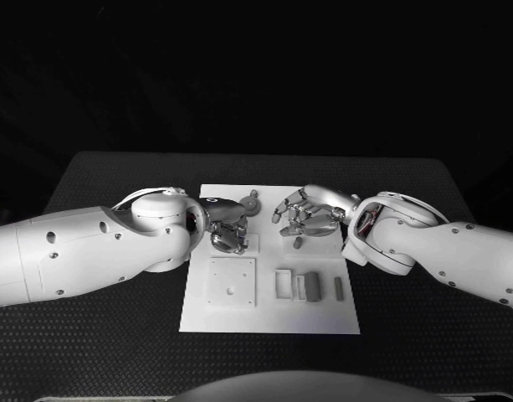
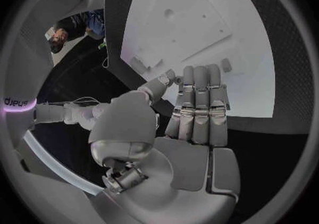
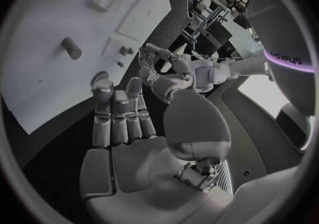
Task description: Assemble the parts on the task board
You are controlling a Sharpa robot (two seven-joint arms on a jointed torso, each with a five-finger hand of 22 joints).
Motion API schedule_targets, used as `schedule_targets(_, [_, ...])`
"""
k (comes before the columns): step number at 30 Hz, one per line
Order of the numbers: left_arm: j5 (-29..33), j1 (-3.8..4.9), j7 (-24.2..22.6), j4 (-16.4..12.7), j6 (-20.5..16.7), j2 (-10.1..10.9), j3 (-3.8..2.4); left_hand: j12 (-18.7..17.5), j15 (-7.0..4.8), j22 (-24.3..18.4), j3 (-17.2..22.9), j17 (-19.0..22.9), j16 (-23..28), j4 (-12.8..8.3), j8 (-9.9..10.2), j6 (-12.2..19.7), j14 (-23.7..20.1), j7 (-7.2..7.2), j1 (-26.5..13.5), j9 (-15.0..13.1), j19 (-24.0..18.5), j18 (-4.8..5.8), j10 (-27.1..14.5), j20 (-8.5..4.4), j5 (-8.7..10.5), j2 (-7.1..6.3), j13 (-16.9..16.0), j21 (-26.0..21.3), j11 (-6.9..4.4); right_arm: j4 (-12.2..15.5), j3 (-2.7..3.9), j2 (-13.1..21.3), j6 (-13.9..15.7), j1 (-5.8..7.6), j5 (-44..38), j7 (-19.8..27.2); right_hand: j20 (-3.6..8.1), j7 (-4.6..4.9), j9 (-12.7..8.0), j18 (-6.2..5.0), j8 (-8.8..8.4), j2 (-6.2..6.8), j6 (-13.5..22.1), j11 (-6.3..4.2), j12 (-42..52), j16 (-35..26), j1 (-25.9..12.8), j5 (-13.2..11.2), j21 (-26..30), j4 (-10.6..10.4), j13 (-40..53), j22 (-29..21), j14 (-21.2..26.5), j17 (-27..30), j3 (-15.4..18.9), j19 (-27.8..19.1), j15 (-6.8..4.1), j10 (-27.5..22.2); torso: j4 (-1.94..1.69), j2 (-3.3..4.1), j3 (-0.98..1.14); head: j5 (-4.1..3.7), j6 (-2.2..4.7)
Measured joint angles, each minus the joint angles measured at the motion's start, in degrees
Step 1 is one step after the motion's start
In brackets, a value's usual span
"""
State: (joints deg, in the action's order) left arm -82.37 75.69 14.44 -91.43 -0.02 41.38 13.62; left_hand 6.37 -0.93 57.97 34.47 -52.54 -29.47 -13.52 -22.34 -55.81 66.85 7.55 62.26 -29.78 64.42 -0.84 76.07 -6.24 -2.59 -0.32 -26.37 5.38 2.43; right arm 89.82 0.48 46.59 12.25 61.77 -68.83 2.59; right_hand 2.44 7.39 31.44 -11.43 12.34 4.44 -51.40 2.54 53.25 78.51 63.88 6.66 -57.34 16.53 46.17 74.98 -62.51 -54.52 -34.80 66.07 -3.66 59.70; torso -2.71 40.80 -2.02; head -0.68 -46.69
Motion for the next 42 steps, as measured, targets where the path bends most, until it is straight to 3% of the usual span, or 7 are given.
schedule_targets(7, [-1.0,-0.76,-1.3,-0.1,-0.1,0.4,0.0,0.0,0.0,0.0,0.2,0.0,0.0,0.2,0.0,-0.1,0.0,-0.12,-0.2,0.0,0.0,0.0,0.0,0.0,0.0,-0.15,-0.1,0.0,0.0,0.8,-0.68,0.7,-1.5,-0.71,0.0,0.1,0.01,0.05,0.0,0.01,0.0,-1.45,-0.1,-0.2,0.0,0.0,0.4,0.0,0.0,0.1,-0.2,0.0,-0.2,0.0,-0.6,0.2,-0.16,0.2,0.02,-0.08,0.07,-0.15,0.06])
schedule_targets(11, [-1.6,-1.0,-1.7,0.3,-0.1,1.0,0.02,0.0,0.0,0.0,0.2,0.0,0.0,0.2,0.1,-0.2,0.0,-0.22,-0.2,0.0,0.0,0.0,0.0,0.0,0.01,-0.15,-0.1,0.0,0.0,1.4,-2.32,0.9,-2.7,-0.81,-0.4,0.1,0.01,0.06,-0.3,0.02,0.0,-2.65,-0.1,-0.2,0.0,0.0,0.2,0.0,0.0,0.1,-0.3,0.0,-0.2,0.0,-0.9,0.2,-0.21,0.2,0.0,-0.09,0.07,-0.25,0.15])
schedule_targets(16, [-1.9,-1.09,-2.0,0.3,-0.4,1.4,0.02,0.0,0.16,0.1,0.3,0.0,0.0,0.3,0.2,-0.5,0.2,-0.5,0.0,0.0,0.0,0.0,0.1,0.0,0.04,-0.47,-0.1,0.0,-0.1,1.5,-3.32,0.4,-4.0,-0.87,-1.6,0.0,0.0,-0.63,-1.2,0.02,-1.17,-4.52,0.6,-0.2,0.0,0.0,0.5,0.0,0.0,0.2,-0.4,0.0,-0.2,0.0,-1.5,0.2,-0.21,0.2,-0.03,-0.08,0.04,-0.36,0.19])
schedule_targets(28, [-2.2,-1.14,-2.5,0.1,-0.6,1.5,0.01,0.0,0.21,0.1,0.4,0.0,0.0,0.4,0.0,-0.7,0.2,-0.71,-0.4,-0.2,0.1,0.0,0.2,-0.11,-0.12,-0.84,-0.1,0.0,-0.19,1.4,-3.61,-1.5,-5.2,-1.44,-3.7,-0.8,-0.02,-1.75,-2.9,0.01,-2.94,-5.74,3.8,-0.2,0.2,0.0,-0.9,0.0,0.0,0.0,-0.8,0.0,-0.2,0.1,-7.9,0.2,-0.2,0.2,-0.13,0.01,-0.04,-0.53,0.06])
schedule_targets(29, [-2.2,-1.14,-2.5,0.1,-0.6,1.5,0.01,0.0,0.21,0.1,0.4,0.0,0.0,0.4,0.0,-0.7,0.2,-0.71,-0.2,-0.2,0.2,0.0,0.2,-0.2,-0.12,-1.01,-0.2,0.0,-0.19,1.4,-3.61,-1.7,-5.2,-1.44,-3.8,-0.8,-0.02,-1.57,-3.0,0.02,-3.16,-5.81,4.5,-0.2,0.2,0.0,-1.0,0.0,0.0,-0.1,-0.8,0.0,-0.2,0.1,-8.0,0.2,-0.2,0.2,-0.12,0.02,-0.04,-0.54,0.05])
schedule_targets(30, [-2.2,-1.15,-2.5,0.1,-0.7,1.5,0.01,0.0,0.21,0.2,0.4,0.0,0.0,0.4,0.0,-0.8,0.2,-0.78,-0.1,-0.2,0.2,0.0,0.2,-0.2,-0.12,-1.15,-0.2,0.0,-0.19,1.4,-3.61,-1.9,-5.2,-1.44,-3.9,-0.9,-0.02,-0.23,-3.1,0.02,-3.19,-5.86,6.7,-0.2,0.2,0.0,-1.1,0.0,0.0,0.0,-0.9,0.0,-0.2,0.1,-8.1,0.2,-0.2,0.2,-0.13,0.02,-0.04,-0.56,0.05])
schedule_targets(42, [-1.3,-1.19,-2.8,0.3,-3.8,1.8,0.01,0.0,0.0,0.2,1.0,0.0,0.0,0.1,0.0,-1.1,0.4,-1.07,0.9,-0.4,0.2,0.0,0.2,-0.2,-0.06,-1.48,-0.3,0.0,-0.19,1.1,-3.6,-3.4,-5.1,-1.43,-4.8,-1.4,-0.1,0.01,-3.2,0.02,-3.19,-5.86,7.4,-0.2,0.2,0.0,-1.1,0.0,0.0,0.1,-0.8,0.0,-0.2,0.1,-8.5,0.1,-0.2,0.2,-0.07,0.03,0.03,-0.83,0.09])
